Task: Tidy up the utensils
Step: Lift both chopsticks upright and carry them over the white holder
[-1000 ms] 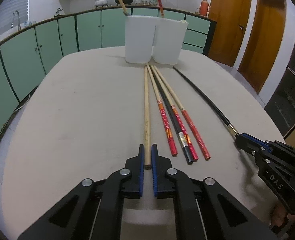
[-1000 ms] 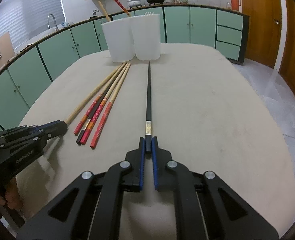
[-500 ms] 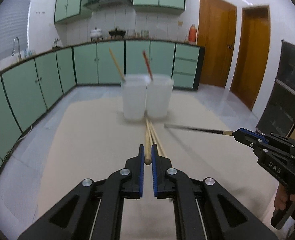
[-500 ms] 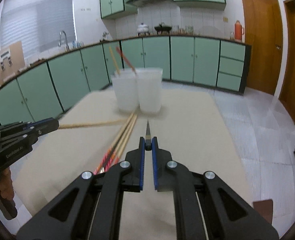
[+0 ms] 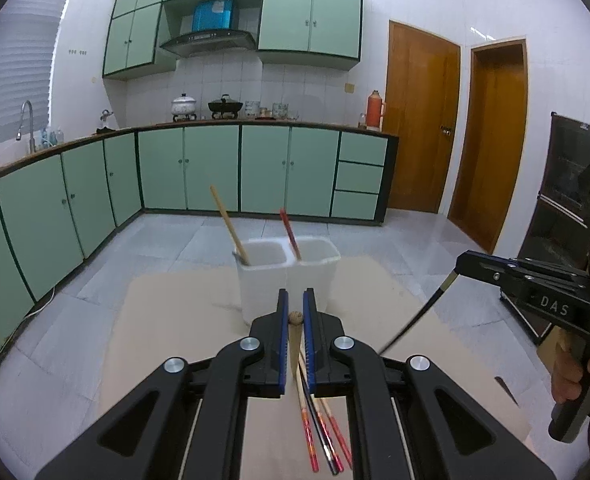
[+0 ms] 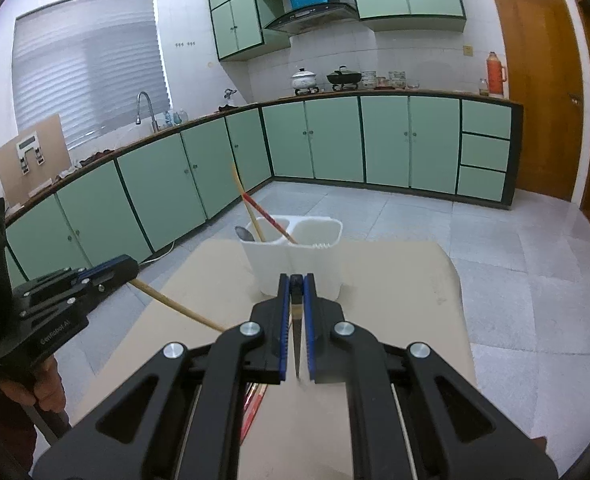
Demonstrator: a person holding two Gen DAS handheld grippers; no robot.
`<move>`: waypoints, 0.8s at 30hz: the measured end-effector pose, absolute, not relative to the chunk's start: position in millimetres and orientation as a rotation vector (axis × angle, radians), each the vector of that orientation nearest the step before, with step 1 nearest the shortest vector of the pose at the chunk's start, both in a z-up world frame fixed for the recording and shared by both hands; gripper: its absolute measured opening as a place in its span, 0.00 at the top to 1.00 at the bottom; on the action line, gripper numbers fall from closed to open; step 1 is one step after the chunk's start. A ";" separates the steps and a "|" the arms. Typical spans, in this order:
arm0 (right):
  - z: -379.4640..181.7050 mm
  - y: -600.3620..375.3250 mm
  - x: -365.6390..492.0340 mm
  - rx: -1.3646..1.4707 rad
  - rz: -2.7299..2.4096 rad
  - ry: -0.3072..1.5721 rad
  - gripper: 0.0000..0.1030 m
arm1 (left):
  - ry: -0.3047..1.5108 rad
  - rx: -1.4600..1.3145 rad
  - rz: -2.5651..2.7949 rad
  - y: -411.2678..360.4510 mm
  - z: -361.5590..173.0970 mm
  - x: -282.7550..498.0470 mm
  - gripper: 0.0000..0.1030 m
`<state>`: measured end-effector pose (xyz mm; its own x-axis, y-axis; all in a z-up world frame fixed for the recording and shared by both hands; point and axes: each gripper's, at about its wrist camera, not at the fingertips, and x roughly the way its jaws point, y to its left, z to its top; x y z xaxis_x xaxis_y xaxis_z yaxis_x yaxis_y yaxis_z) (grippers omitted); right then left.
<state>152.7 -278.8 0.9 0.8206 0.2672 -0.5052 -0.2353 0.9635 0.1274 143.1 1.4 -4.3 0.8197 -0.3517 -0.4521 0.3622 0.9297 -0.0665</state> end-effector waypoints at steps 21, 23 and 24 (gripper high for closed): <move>82.6 -278.2 187.8 0.017 0.330 0.428 0.94 | 0.324 0.021 -0.388 13.0 68.6 157.0 0.93; 96.1 -279.8 195.7 0.015 0.329 0.404 0.94 | 0.286 0.021 -0.388 12.6 83.7 161.1 0.93; 103.6 -280.3 201.0 0.014 0.326 0.390 0.94 | 0.270 0.024 -0.386 12.2 89.9 162.9 0.93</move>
<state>201.0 -280.3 103.6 0.8738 0.3145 -0.3709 -0.3092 0.9480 0.0755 162.9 12.2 89.9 0.8911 -0.3686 -0.2647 0.3749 0.9266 -0.0284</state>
